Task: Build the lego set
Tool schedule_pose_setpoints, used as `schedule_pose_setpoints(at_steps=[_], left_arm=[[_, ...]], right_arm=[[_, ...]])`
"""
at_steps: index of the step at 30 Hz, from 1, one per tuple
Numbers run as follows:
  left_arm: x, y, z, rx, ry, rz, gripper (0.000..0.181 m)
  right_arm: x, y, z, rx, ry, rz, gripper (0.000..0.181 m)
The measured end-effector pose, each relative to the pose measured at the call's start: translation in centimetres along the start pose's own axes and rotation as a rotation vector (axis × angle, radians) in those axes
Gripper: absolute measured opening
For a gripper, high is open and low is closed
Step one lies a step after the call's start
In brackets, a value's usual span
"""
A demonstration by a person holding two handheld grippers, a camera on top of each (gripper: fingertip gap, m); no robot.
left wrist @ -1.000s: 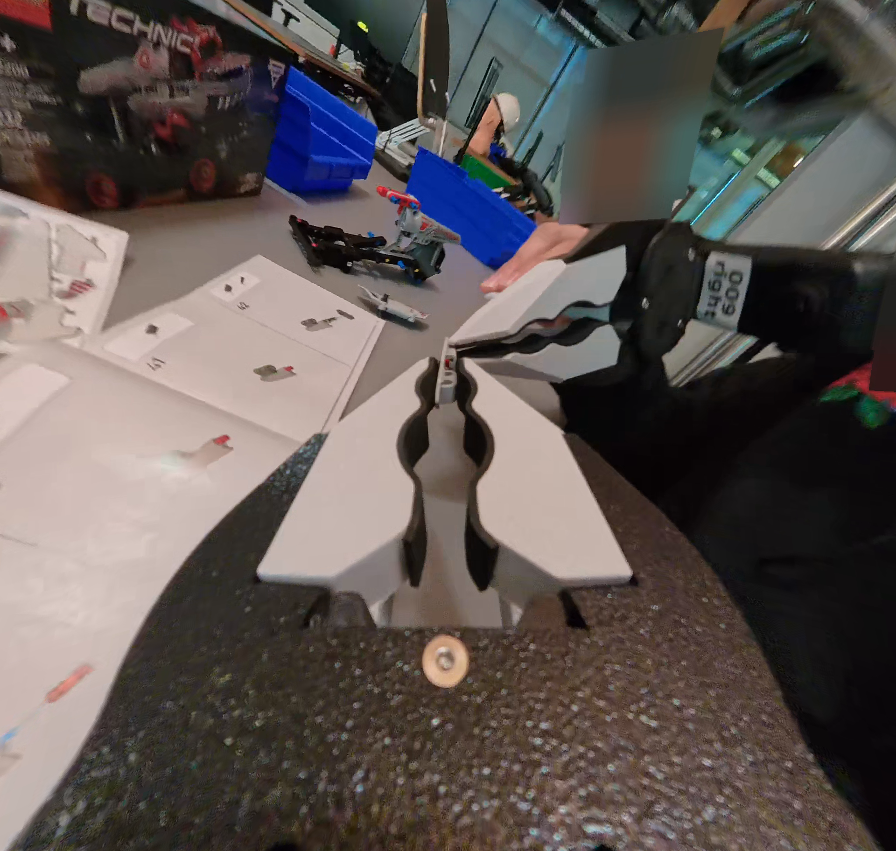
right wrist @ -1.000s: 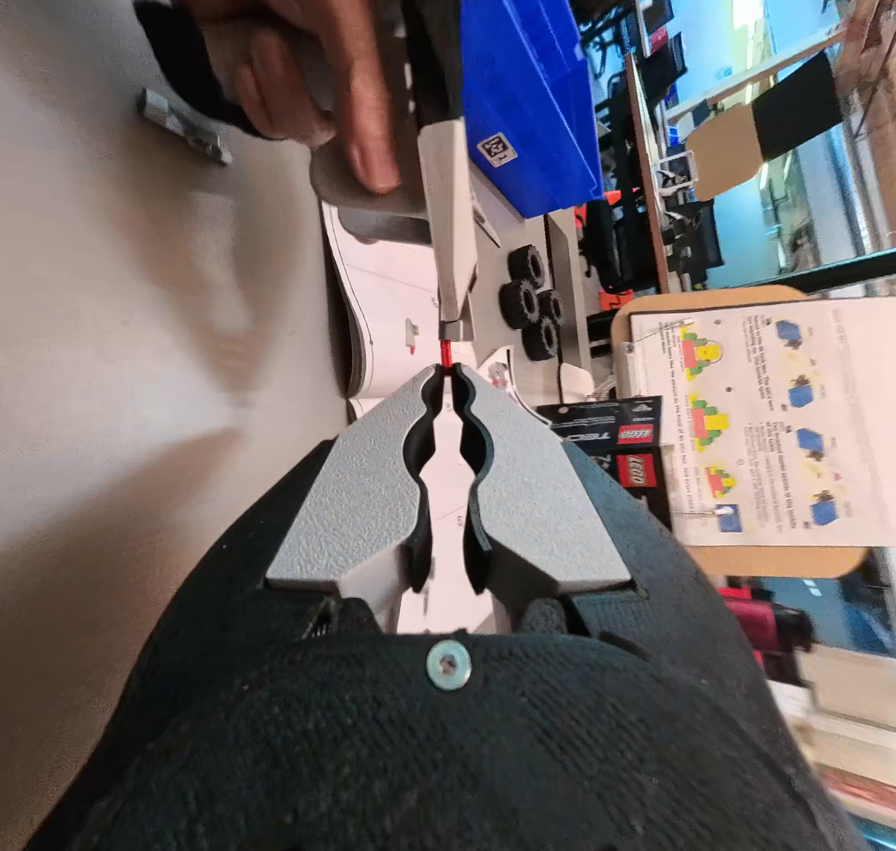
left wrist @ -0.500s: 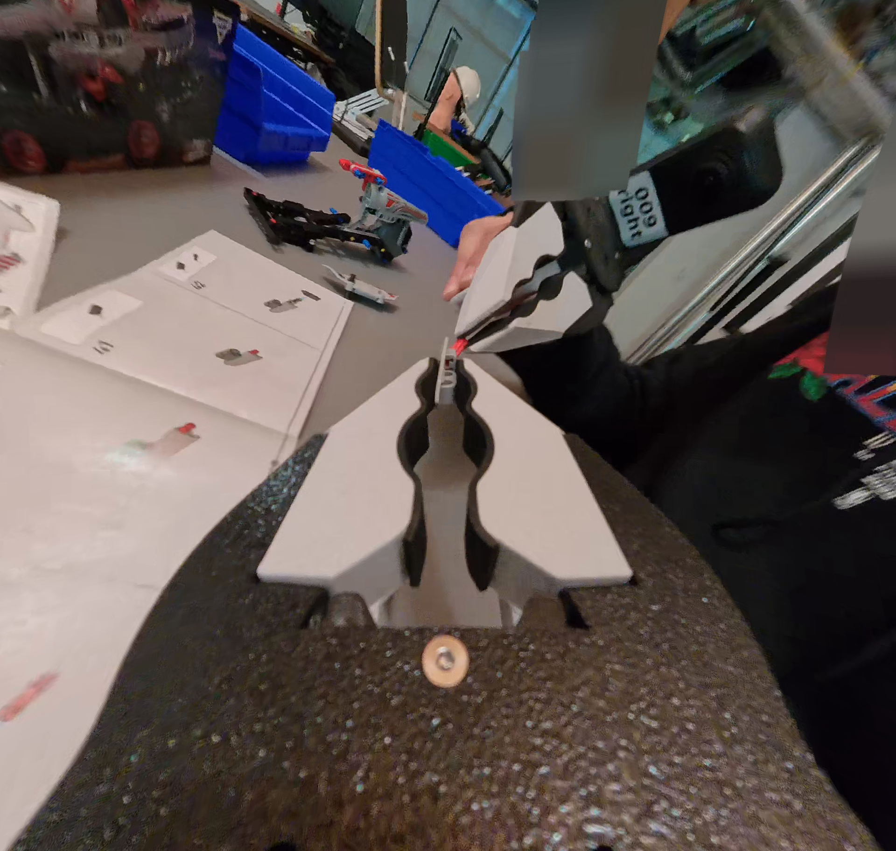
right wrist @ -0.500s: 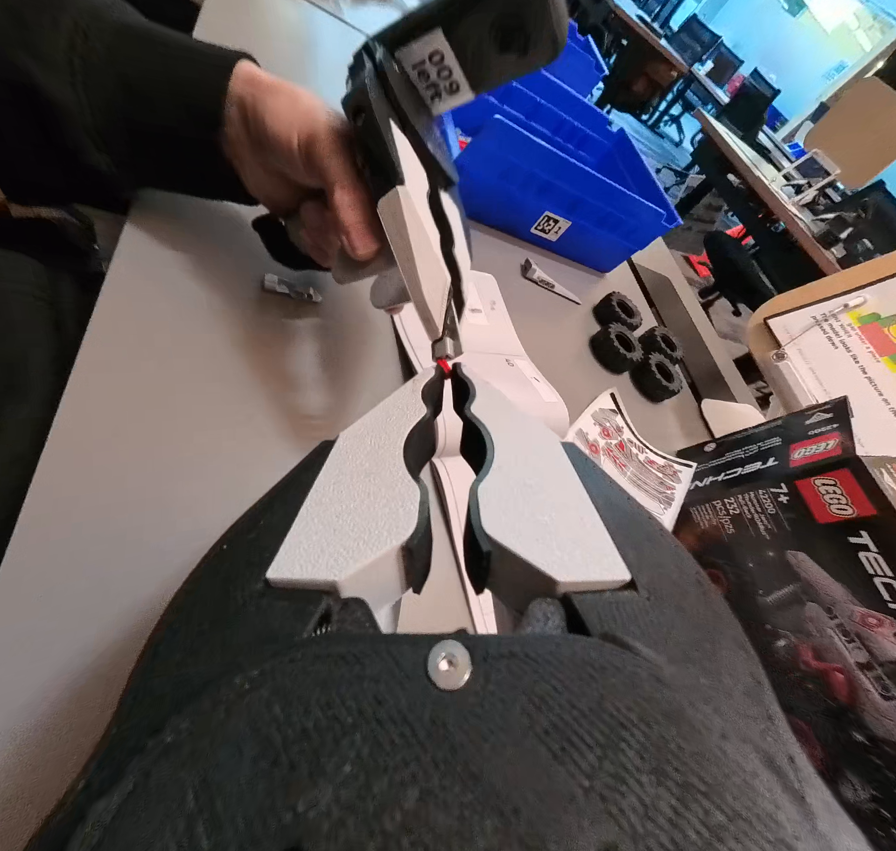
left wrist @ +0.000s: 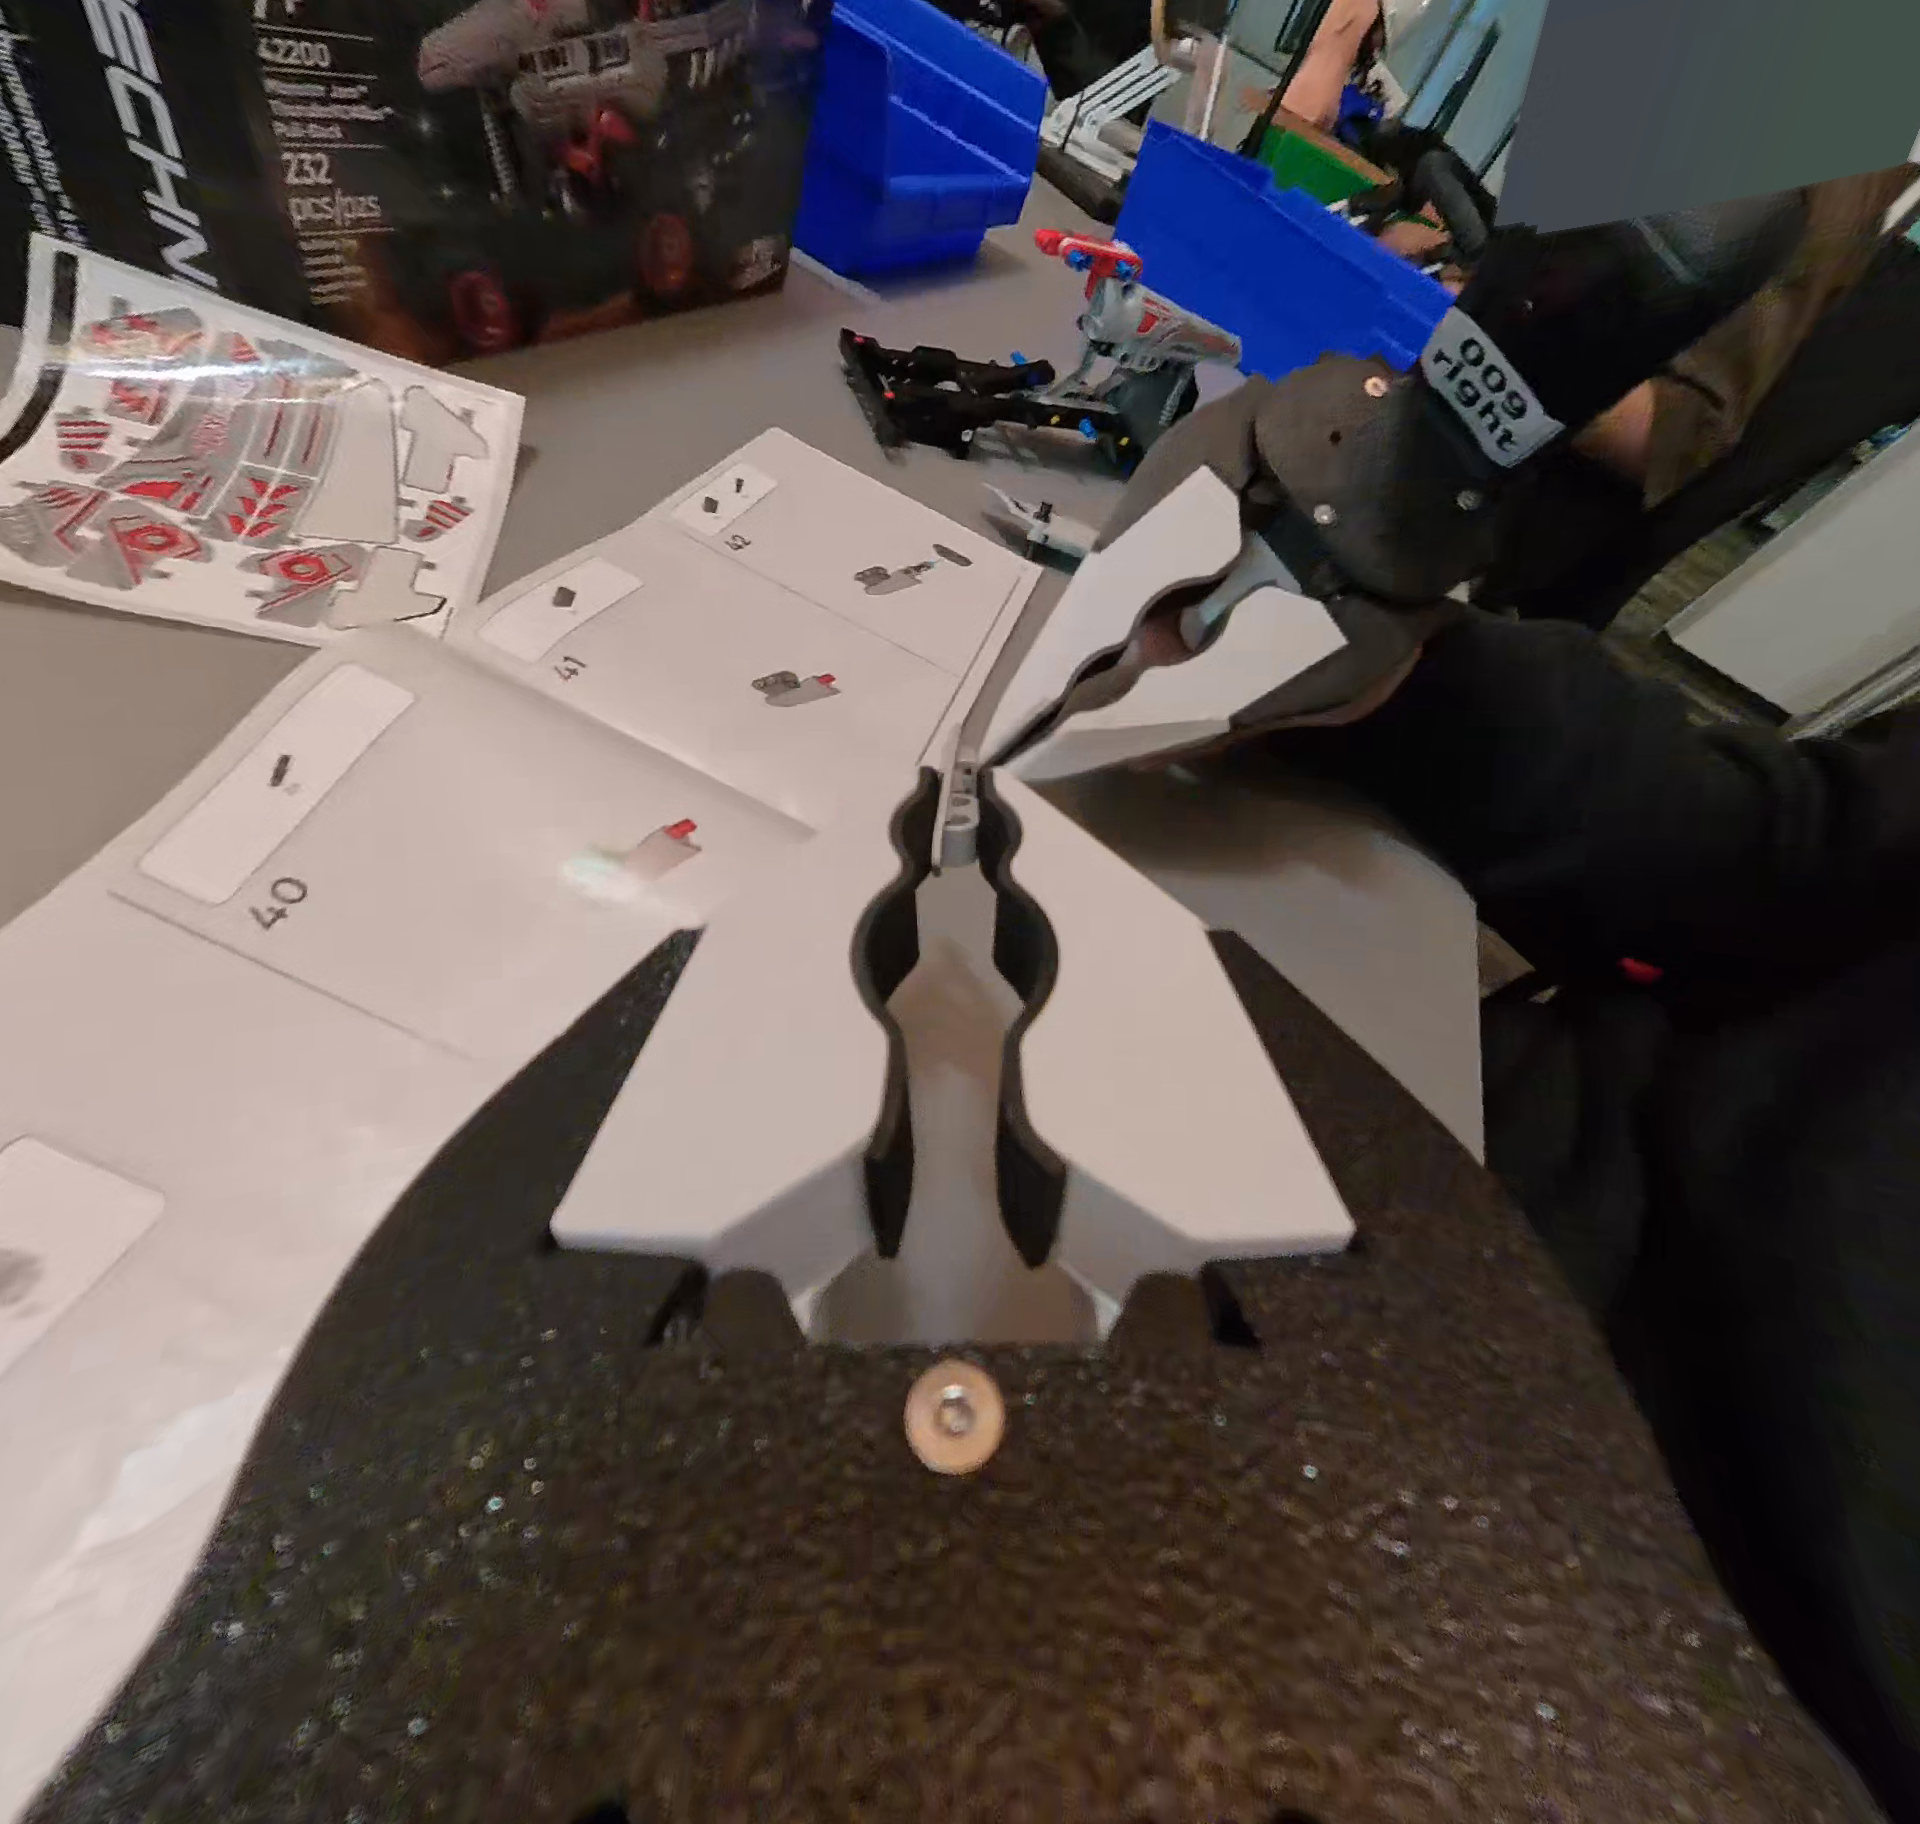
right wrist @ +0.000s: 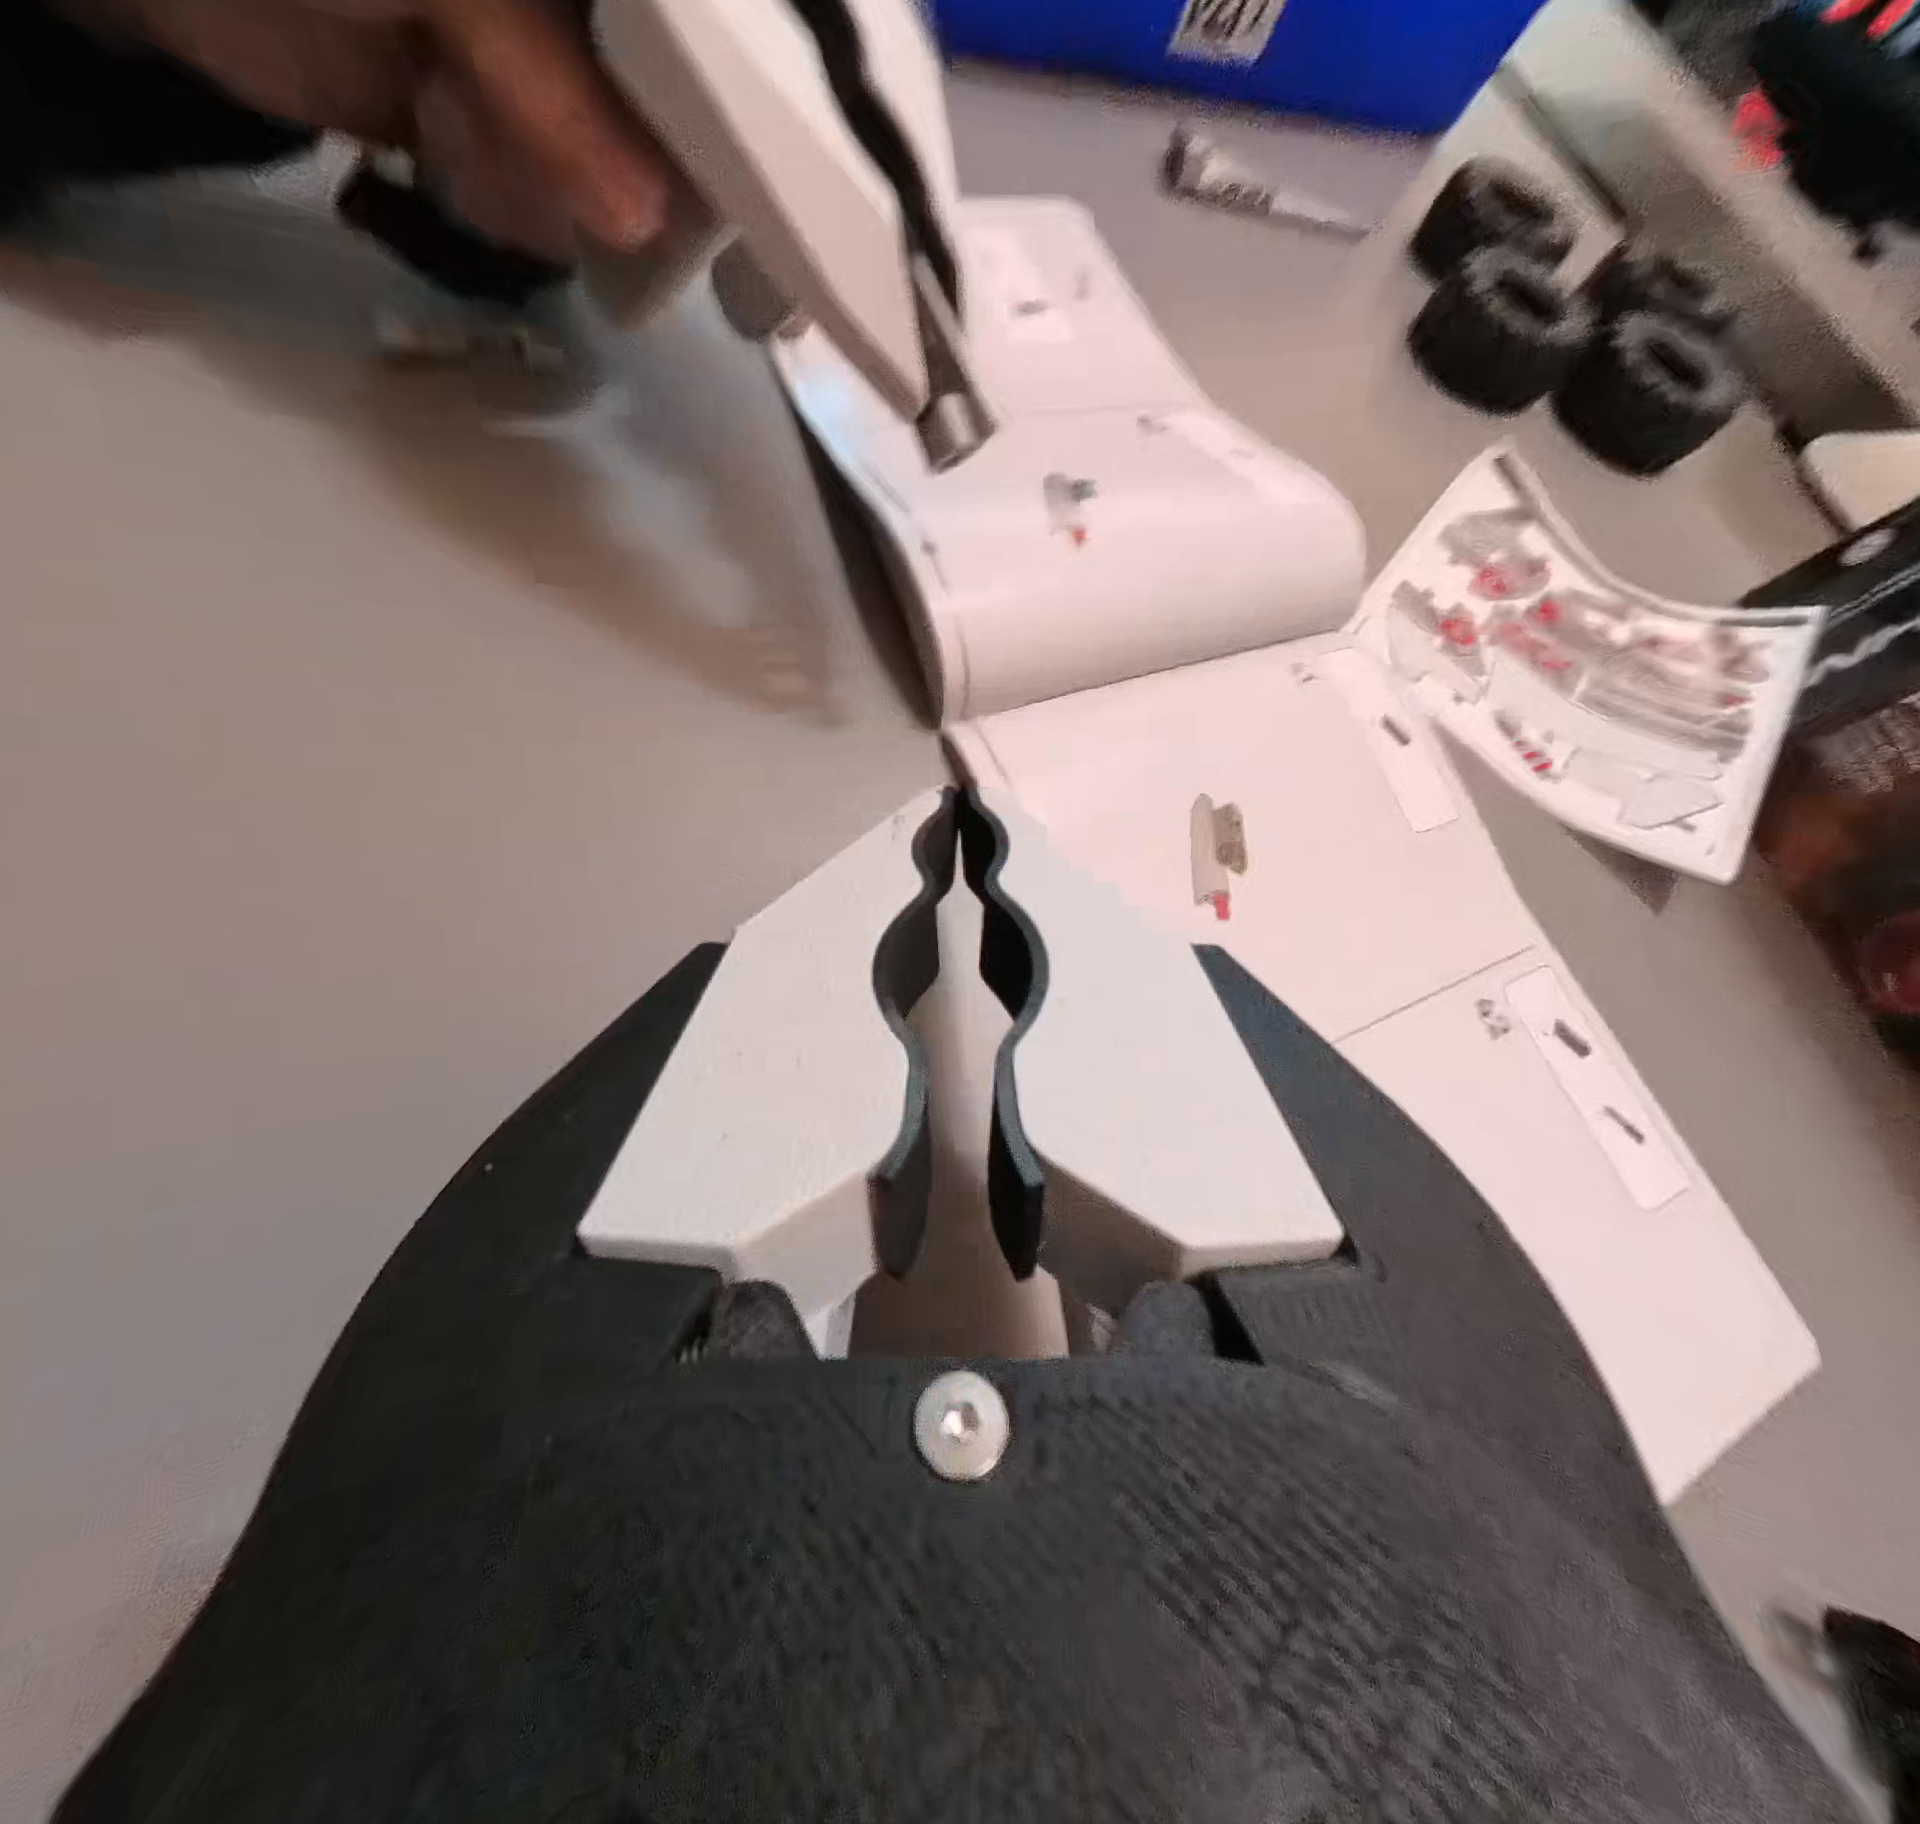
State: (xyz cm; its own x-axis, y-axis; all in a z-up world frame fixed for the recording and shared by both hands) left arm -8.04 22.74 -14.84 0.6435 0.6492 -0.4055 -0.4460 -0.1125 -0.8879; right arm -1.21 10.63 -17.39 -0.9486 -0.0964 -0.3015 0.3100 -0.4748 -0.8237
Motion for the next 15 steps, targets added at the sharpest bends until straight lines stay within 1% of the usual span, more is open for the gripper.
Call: schedule_pose_setpoints(at_steps=[1, 2, 3, 4, 5, 8, 10, 12, 14, 15], left_arm=[[0.1, 0.0, -0.1, -0.001, 0.014, 0.007, 0.005], [0.0, -0.1, -0.2, 0.003, 0.034, 0.014, 0.005], [-0.2, -0.1, -0.4, 0.008, 0.065, 0.016, 0.005], [-0.4, 0.0, -0.4, 0.013, 0.082, 0.020, 0.005], [-0.4, 0.2, -0.5, 0.025, 0.083, 0.022, 0.005], [-0.9, 0.7, -0.7, 0.087, 0.112, -0.009, 0.005], [-1.7, 0.6, -1.0, 0.091, 0.154, -0.029, 0.005], [-2.4, 0.4, -1.5, 0.083, 0.194, -0.029, 0.005], [-2.8, 0.4, -1.9, 0.103, 0.217, -0.050, 0.005], [-3.0, 0.5, -2.2, 0.121, 0.229, -0.064, 0.005]], right_arm=[[-0.2, -0.3, 0.3, -0.051, -0.006, 0.002, 0.000], [-0.6, -1.1, 0.9, -0.161, -0.015, 0.005, 0.000], [-2.0, -1.5, 1.5, -0.251, 0.061, -0.050, 0.000], [-3.0, -1.7, 2.3, -0.322, 0.056, -0.116, 0.000], [-3.6, -1.8, 3.2, -0.402, -0.003, -0.184, 0.000], [-5.6, -1.6, 7.4, -0.715, -0.024, -0.347, 0.000], [-6.6, -1.6, 9.8, -0.845, -0.015, -0.435, 0.000], [-6.6, -1.9, 11.7, -0.916, -0.014, -0.421, 0.000], [-5.8, -2.1, 13.9, -0.878, -0.090, -0.395, 0.000], [-5.4, -1.9, 15.3, -0.849, -0.104, -0.364, 0.000]])
Point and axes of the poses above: each gripper's, where its closed fingertips meet, z back along the fingers, y out of its underside, x = y × z across the jaws, the point moved 6 cm from there along z, back along the fingers, and after that the axes turned 10 degrees about y, right-handed, at the moved point
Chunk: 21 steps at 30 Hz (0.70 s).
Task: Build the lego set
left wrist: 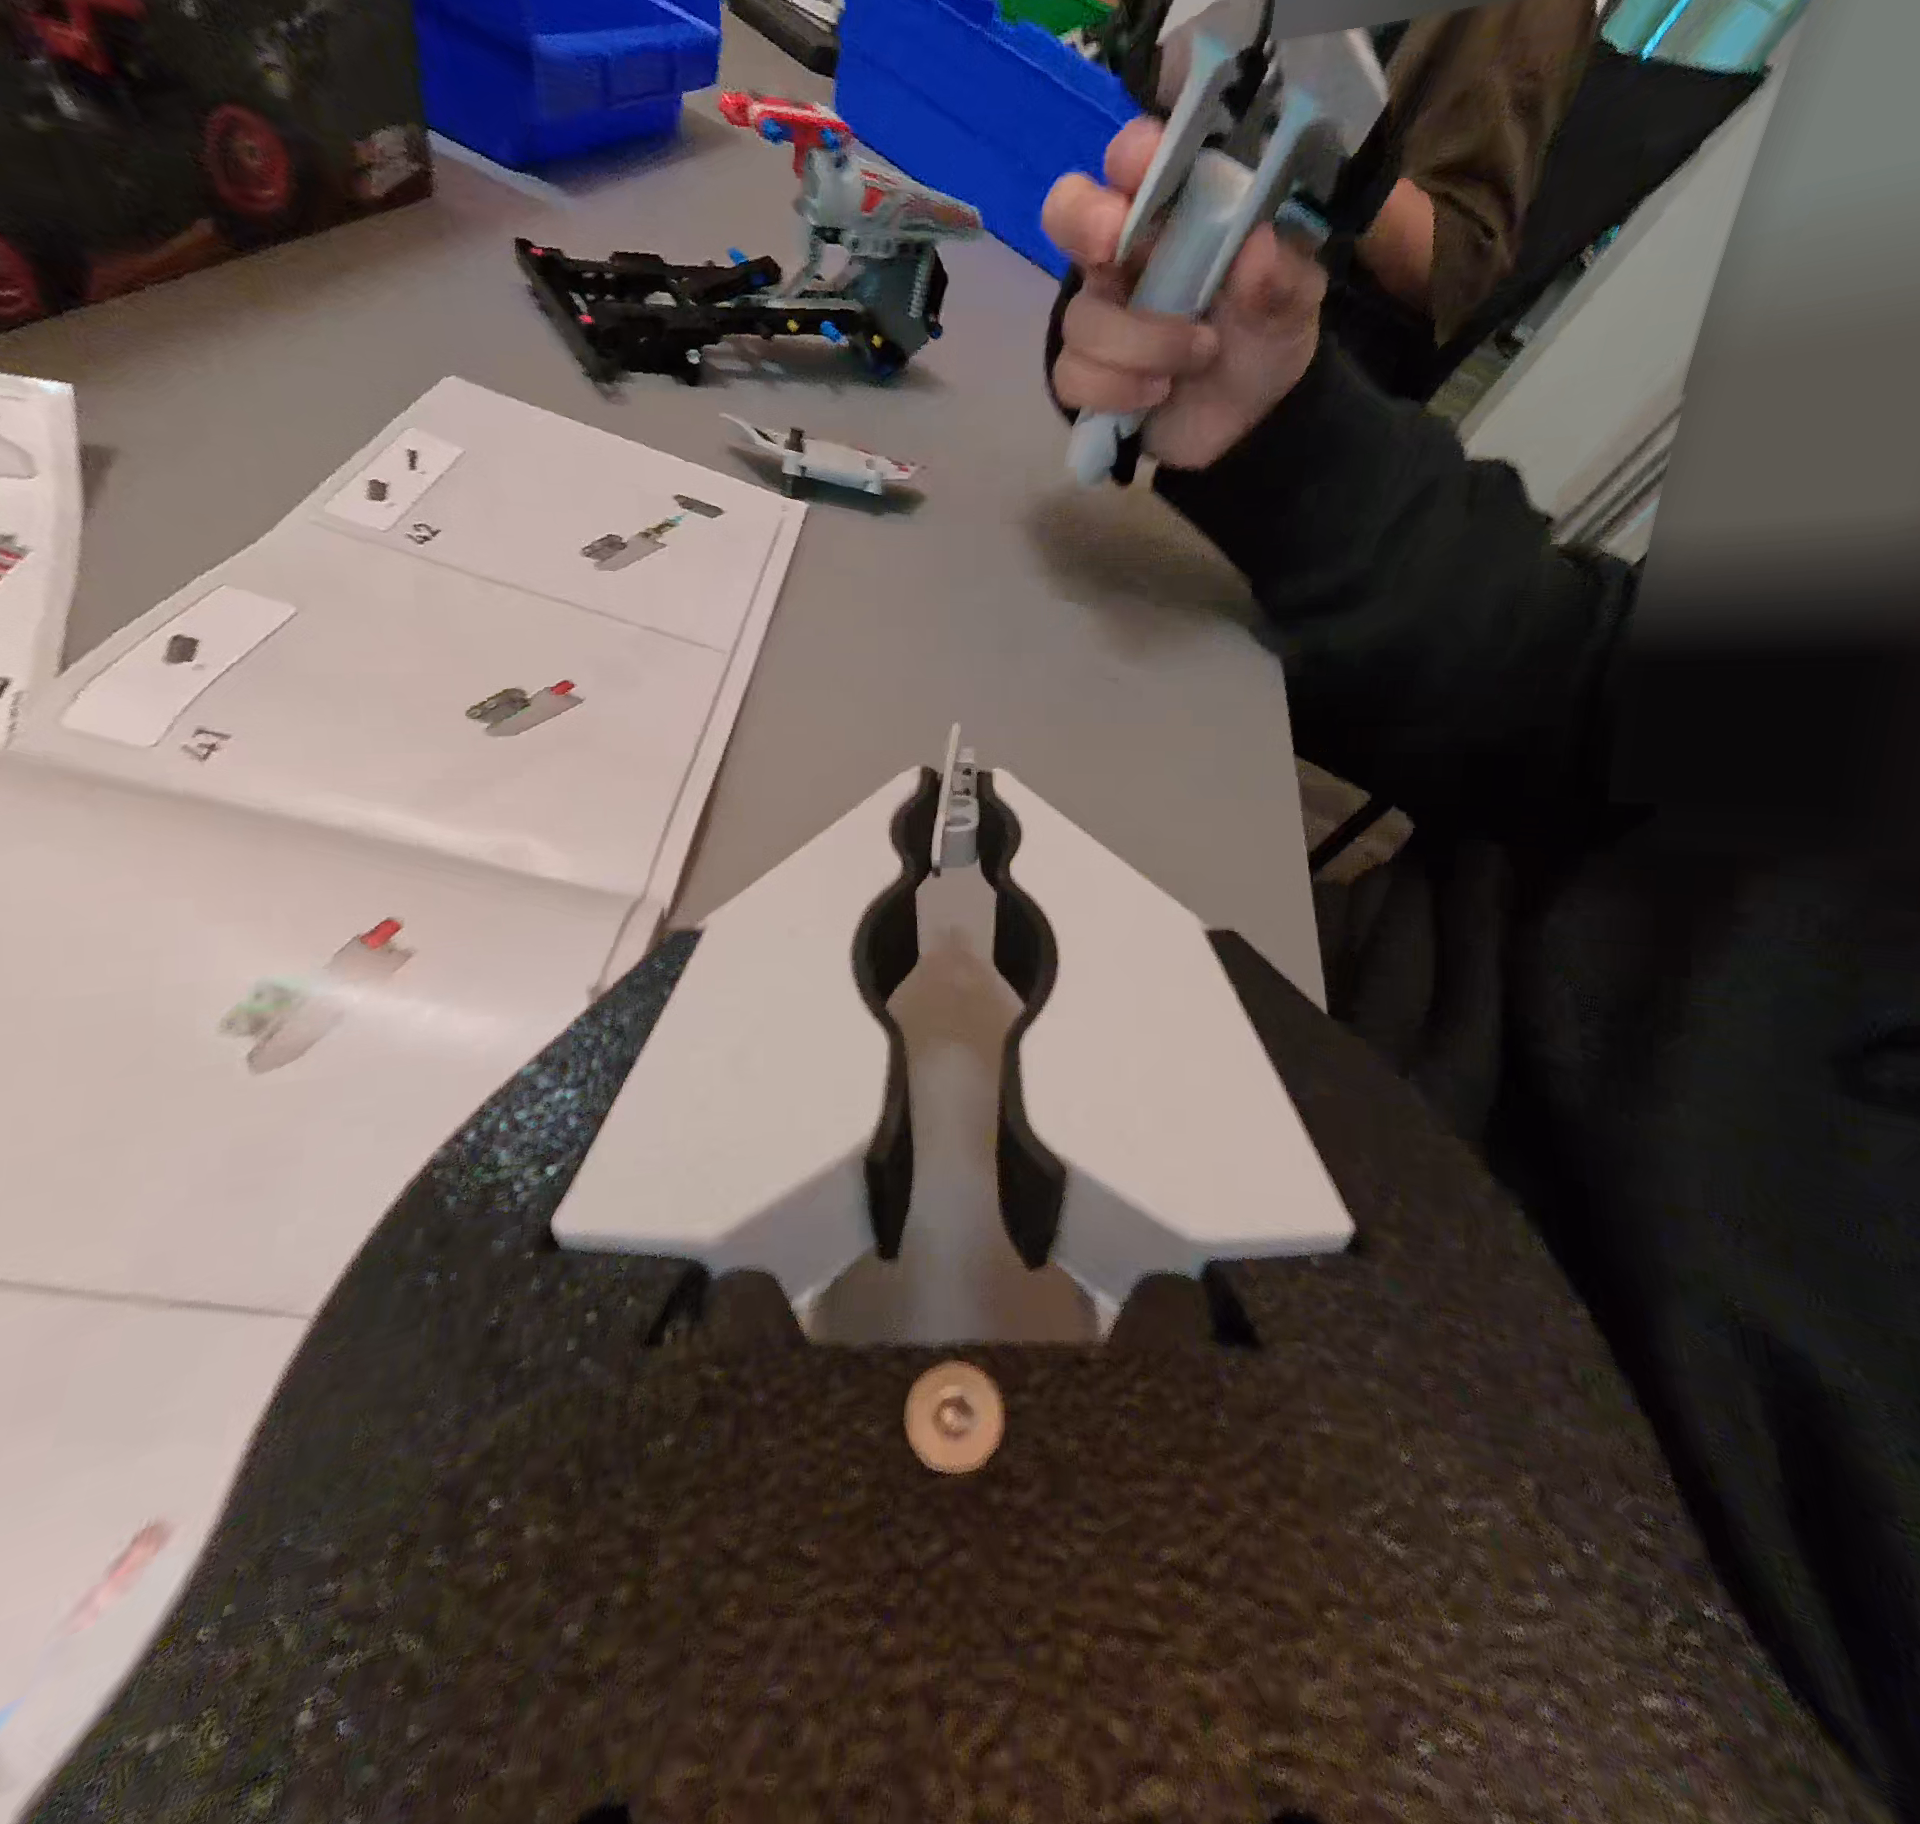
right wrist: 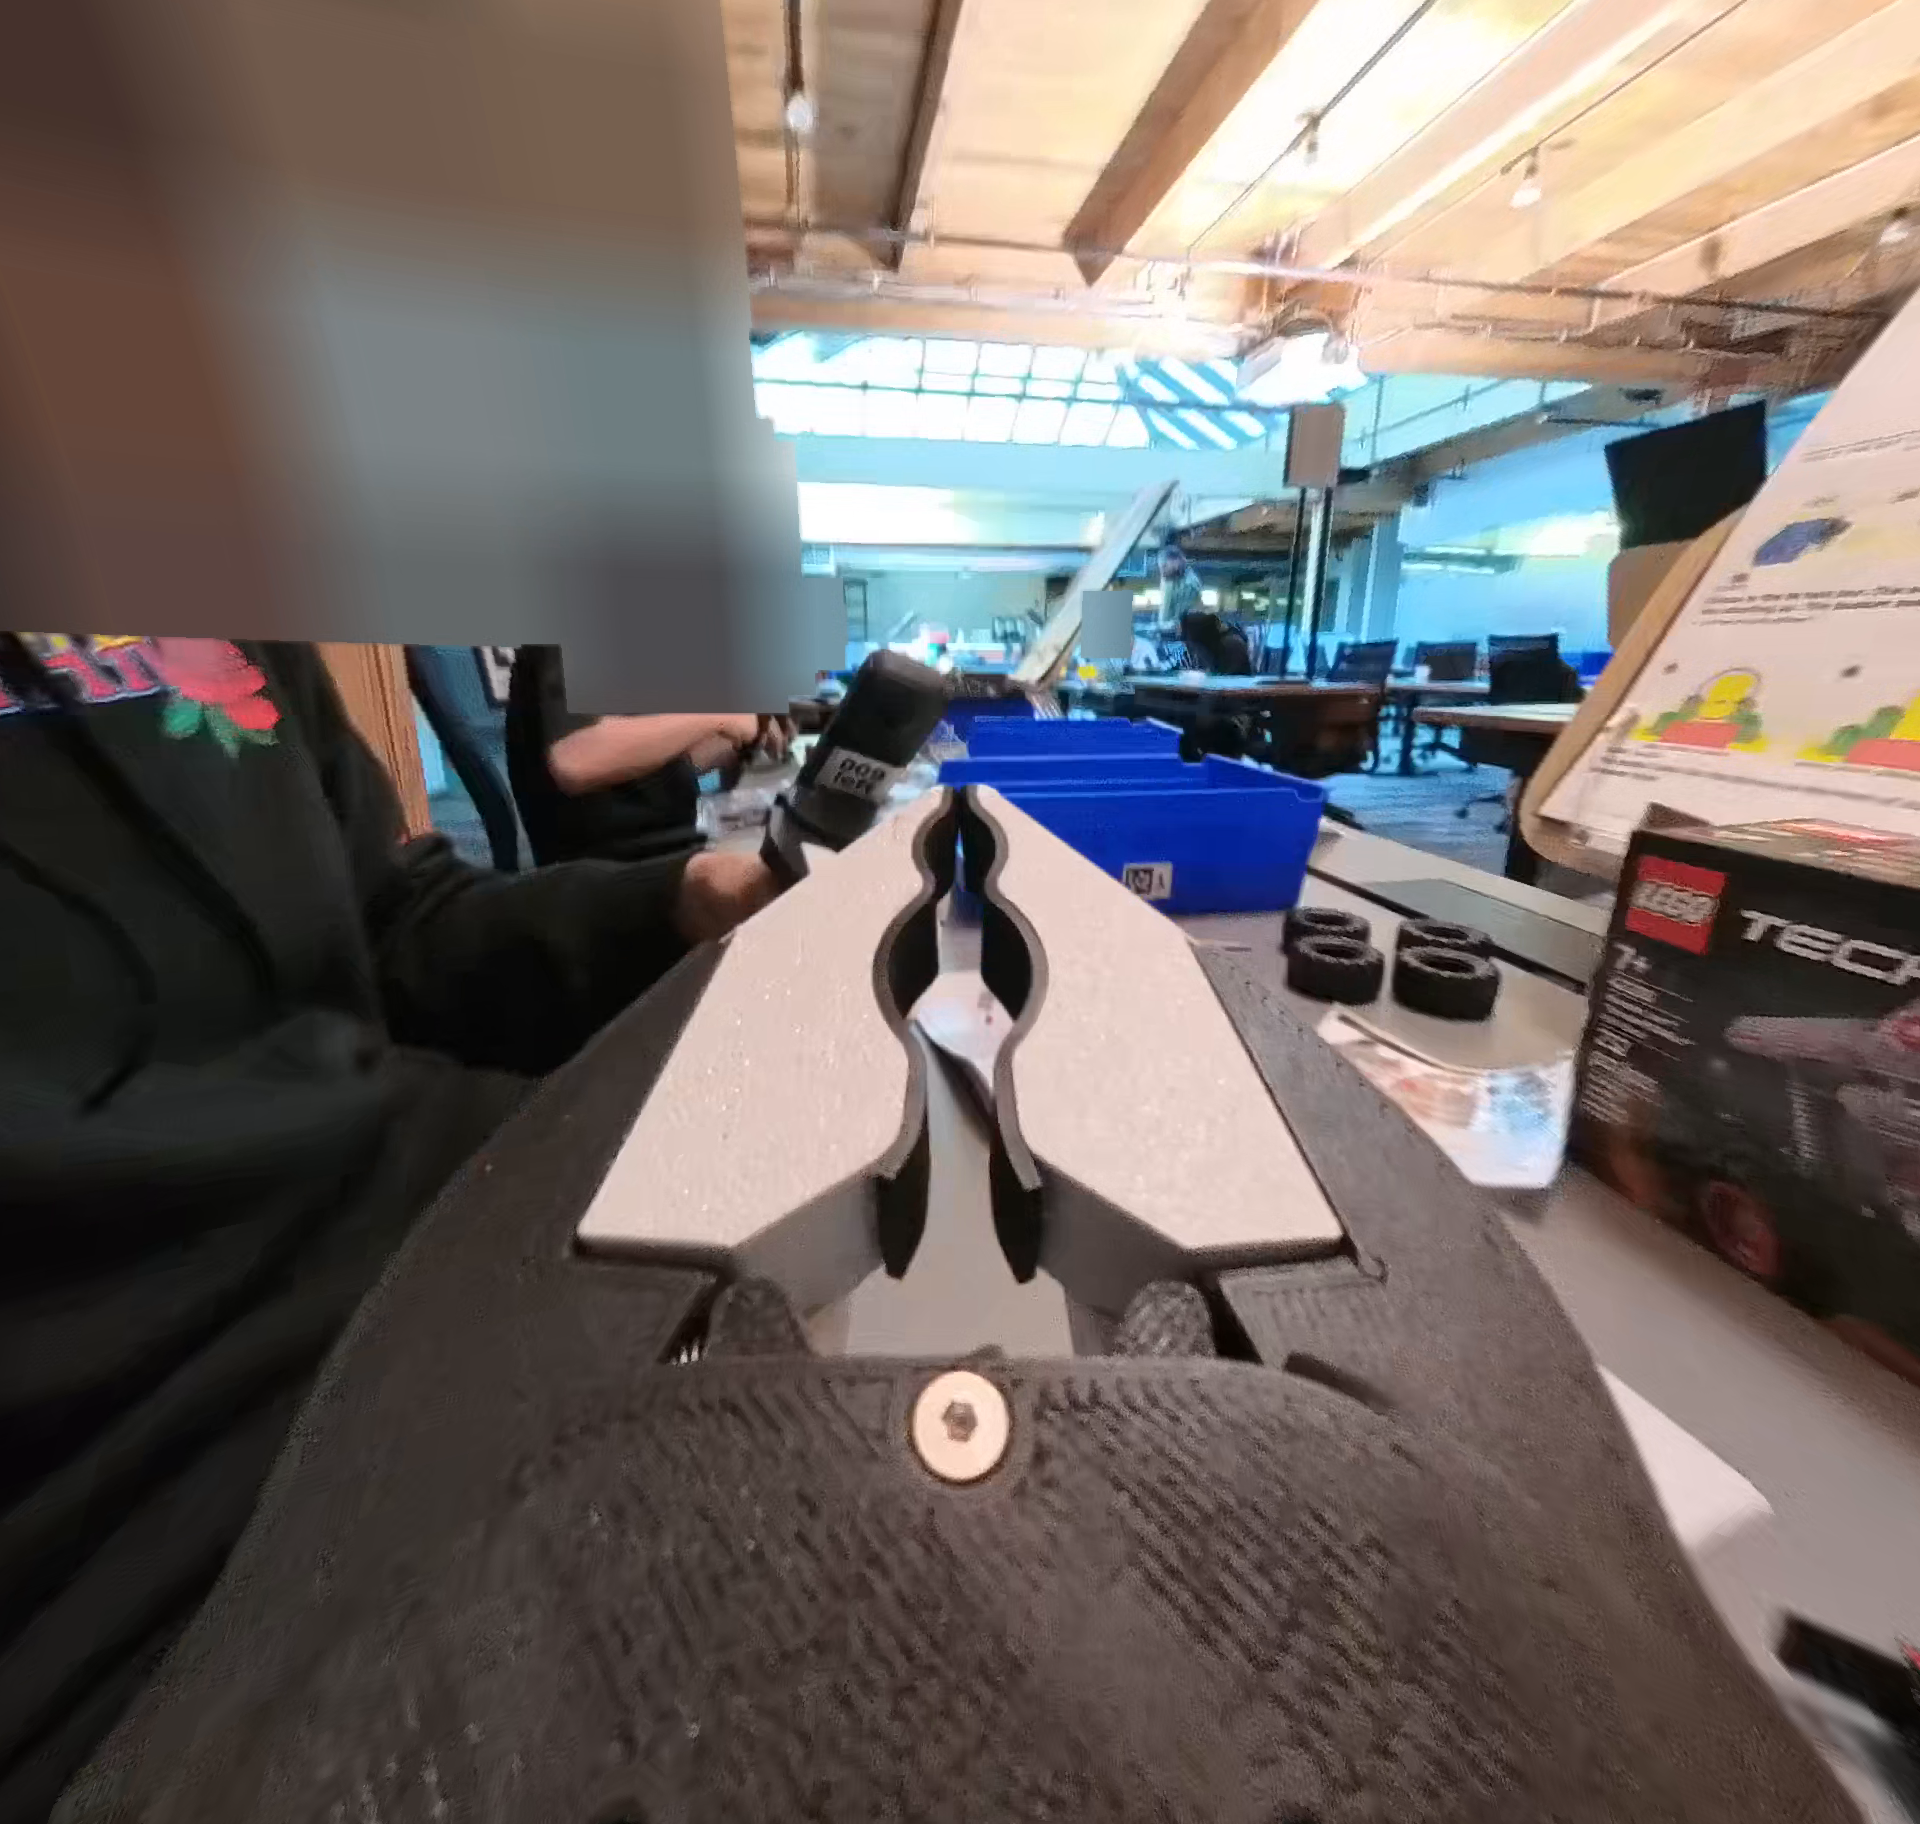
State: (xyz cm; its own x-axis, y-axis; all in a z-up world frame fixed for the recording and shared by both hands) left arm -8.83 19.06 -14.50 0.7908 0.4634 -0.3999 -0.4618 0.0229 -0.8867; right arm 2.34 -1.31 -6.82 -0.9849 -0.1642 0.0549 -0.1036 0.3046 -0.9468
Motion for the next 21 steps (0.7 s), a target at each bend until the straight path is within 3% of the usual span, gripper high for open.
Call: schedule_pose_setpoints(at_steps=[5, 13, 15, 18, 21], left_arm=[[-0.5, 0.1, -1.3, 0.040, 0.029, -0.018, 0.005], [-1.1, 0.3, -3.5, 0.117, 0.051, 0.024, 0.005], [-1.4, 0.3, -4.4, 0.162, 0.079, 0.030, 0.005], [-1.9, 0.3, -6.3, 0.242, 0.152, 0.050, 0.005], [-2.2, 0.3, -8.3, 0.336, 0.265, 0.072, 0.005]], right_arm=[[1.2, -2.1, 6.1, 0.128, 0.138, 0.062, 0.000], [6.2, -0.6, 15.0, 0.440, 0.299, 0.105, 0.000], [7.3, 0.1, 17.5, 0.514, 0.424, 0.142, 0.000], [7.1, 1.1, 21.7, 0.612, 0.784, 0.248, 0.000], [8.5, 1.8, 24.3, 0.623, 0.845, 0.238, 0.003]])
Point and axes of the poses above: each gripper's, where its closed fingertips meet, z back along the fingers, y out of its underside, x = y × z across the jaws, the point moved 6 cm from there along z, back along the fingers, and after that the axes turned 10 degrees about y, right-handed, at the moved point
